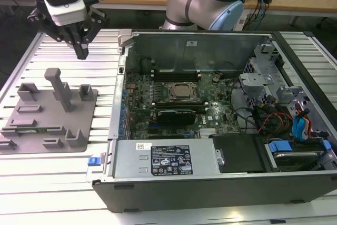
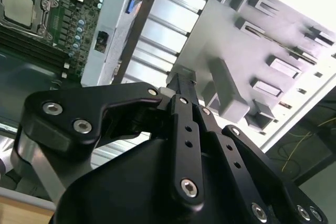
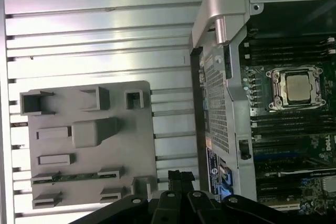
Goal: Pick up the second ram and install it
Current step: 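Reach for the second ram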
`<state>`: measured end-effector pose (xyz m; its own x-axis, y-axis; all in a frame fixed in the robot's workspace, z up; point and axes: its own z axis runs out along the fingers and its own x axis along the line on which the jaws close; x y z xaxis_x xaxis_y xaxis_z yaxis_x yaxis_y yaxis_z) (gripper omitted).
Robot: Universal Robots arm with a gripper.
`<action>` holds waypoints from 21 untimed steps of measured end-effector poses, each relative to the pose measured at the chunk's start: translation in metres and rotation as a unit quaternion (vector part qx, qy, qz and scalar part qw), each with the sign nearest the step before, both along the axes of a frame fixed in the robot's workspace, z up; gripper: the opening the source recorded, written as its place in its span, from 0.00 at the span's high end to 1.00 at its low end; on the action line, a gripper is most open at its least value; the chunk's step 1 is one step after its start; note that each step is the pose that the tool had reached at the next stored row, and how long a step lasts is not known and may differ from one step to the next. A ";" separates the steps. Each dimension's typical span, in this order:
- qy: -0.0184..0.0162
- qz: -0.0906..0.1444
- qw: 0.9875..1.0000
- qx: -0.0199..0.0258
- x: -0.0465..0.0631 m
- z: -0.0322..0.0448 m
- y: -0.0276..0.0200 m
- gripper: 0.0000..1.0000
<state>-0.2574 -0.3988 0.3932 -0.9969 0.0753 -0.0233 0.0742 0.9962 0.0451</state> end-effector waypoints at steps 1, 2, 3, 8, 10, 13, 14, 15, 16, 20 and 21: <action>0.000 0.000 1.000 0.000 -0.005 0.0000 0.0000 0.92; 0.000 0.000 1.000 0.000 -0.007 0.0000 0.0000 0.92; 0.000 0.000 1.000 0.000 -0.009 0.0000 0.0000 0.92; 0.000 0.000 1.000 0.000 -0.022 0.0000 0.0000 0.92; 0.000 0.000 1.000 0.000 -0.026 0.0000 0.0000 0.92; 0.000 0.000 1.000 0.000 -0.035 0.0000 0.0000 0.92; 0.000 0.000 1.000 0.000 -0.036 0.0000 0.0000 0.92; 0.000 0.000 1.000 0.000 -0.038 0.0000 0.0000 0.92; 0.000 0.000 1.000 0.000 -0.041 0.0000 0.0000 0.92; 0.000 0.000 1.000 0.000 -0.054 -0.0001 0.0000 0.92; 0.000 0.000 1.000 0.000 -0.057 0.0000 0.0000 0.92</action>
